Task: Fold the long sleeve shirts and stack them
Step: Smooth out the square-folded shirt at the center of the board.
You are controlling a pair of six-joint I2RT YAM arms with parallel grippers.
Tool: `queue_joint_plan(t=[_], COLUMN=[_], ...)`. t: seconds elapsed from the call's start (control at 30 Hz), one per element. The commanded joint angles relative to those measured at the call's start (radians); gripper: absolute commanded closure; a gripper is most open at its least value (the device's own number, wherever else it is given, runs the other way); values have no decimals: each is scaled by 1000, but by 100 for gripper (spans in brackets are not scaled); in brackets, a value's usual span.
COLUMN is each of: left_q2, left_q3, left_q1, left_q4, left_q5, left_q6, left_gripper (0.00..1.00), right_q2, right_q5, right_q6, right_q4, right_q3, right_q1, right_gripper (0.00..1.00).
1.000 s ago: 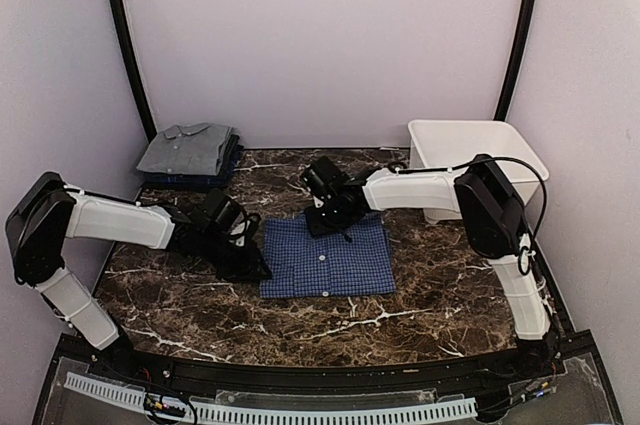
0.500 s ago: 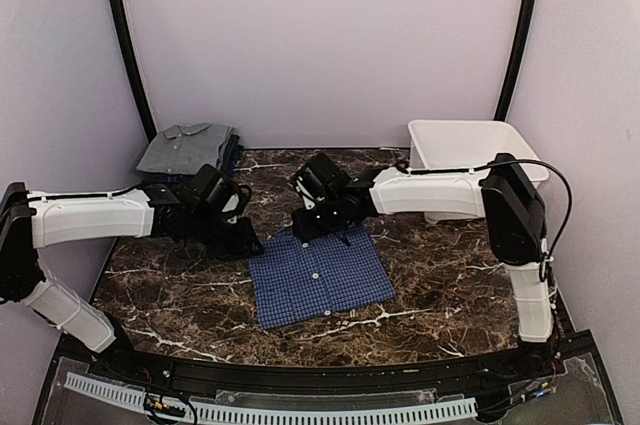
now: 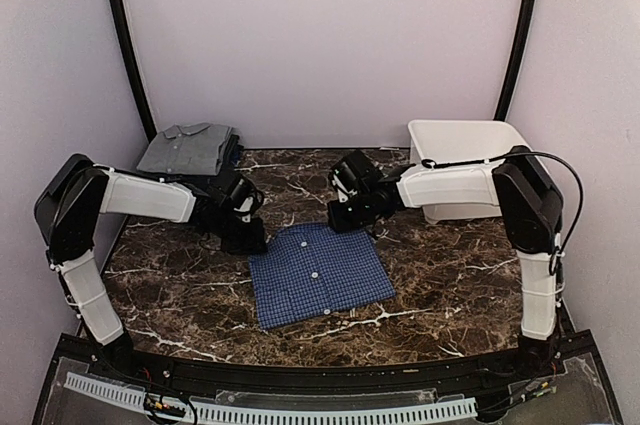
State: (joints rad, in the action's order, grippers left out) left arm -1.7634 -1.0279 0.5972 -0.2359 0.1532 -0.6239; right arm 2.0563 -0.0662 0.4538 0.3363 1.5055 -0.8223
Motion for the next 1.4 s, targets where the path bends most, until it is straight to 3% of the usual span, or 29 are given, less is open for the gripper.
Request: queue_joint_plan(t=[0.0, 0.43, 0.73, 1.0, 1.23, 1.37], left_q2=[-44, -49, 78, 231, 344, 375], left_q3=[-30, -55, -77, 9, 137, 227], left_q1=[-36, -73, -84, -97, -106, -106], left_q4=[63, 63, -16, -74, -56, -15], left_q5=[58, 82, 89, 96, 136, 159], left_q6=[47, 41, 44, 25, -17, -40], left_gripper=[88, 86, 75, 58, 50, 47], right_q2=[39, 41, -93, -288, -445, -536], right_q5=[12, 14, -22, -49, -78, -109], right_q6=[15, 60, 45, 33, 38, 42], right_q4=[-48, -52, -59, -131, -232, -284], right_q3=[-36, -118, -153, -244, -372, -452], right_q1=[40, 93, 92, 92, 92, 92], right_gripper=[75, 73, 61, 51, 44, 31])
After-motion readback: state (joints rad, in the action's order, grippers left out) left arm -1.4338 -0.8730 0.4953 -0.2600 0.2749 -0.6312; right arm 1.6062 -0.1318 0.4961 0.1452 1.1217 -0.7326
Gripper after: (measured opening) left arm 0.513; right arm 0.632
